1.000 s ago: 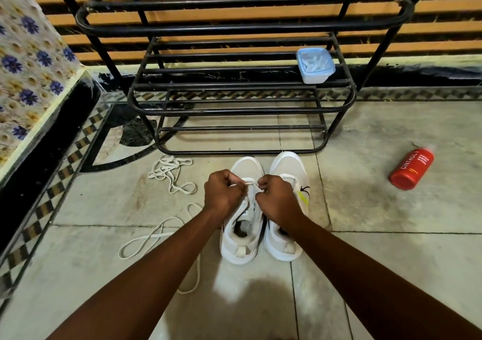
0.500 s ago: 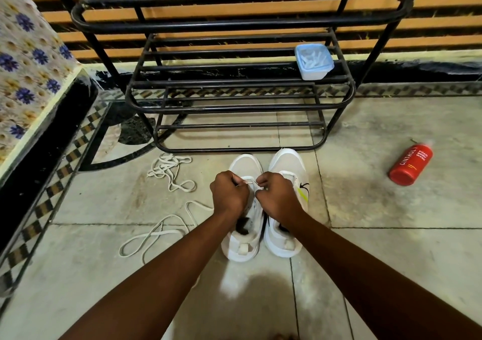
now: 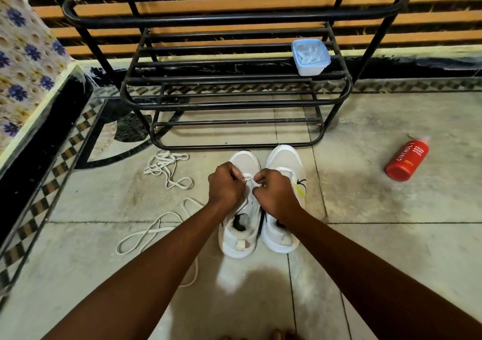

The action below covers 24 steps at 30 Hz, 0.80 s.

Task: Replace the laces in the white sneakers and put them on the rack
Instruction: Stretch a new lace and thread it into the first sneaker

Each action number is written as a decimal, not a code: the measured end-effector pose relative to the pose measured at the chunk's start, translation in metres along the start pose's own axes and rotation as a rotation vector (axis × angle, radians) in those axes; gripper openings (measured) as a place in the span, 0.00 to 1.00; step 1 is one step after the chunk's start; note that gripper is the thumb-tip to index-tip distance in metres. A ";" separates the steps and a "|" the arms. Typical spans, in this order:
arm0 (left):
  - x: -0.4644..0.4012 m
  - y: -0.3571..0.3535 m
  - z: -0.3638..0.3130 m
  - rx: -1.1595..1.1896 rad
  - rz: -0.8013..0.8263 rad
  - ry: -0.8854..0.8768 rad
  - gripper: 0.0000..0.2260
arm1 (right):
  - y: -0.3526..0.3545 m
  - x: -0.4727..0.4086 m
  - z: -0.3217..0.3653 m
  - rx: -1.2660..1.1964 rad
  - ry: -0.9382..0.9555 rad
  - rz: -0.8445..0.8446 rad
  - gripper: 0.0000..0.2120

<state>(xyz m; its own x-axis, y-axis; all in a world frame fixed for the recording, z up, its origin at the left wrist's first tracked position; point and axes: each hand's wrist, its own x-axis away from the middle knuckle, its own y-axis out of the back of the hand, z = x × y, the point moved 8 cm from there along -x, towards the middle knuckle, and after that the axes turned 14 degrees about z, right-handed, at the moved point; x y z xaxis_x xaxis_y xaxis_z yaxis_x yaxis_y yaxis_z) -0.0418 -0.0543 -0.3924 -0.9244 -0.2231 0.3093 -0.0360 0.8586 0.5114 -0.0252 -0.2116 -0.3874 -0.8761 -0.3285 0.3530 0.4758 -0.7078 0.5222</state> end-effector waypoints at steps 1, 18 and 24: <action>-0.003 -0.001 -0.002 -0.031 0.048 -0.019 0.08 | 0.000 0.000 -0.001 0.004 -0.003 -0.008 0.13; -0.008 -0.016 -0.011 -0.276 0.131 -0.018 0.04 | 0.002 0.002 0.001 0.037 -0.017 -0.012 0.14; -0.012 -0.010 -0.008 -0.306 0.052 0.047 0.07 | 0.003 0.002 0.002 0.032 -0.031 -0.001 0.14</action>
<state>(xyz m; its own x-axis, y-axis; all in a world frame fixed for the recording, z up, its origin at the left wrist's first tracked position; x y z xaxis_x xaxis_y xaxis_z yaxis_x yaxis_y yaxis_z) -0.0274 -0.0638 -0.3942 -0.9033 -0.2099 0.3742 0.1331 0.6922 0.7094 -0.0252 -0.2127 -0.3839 -0.8739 -0.3077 0.3763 0.4775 -0.6877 0.5468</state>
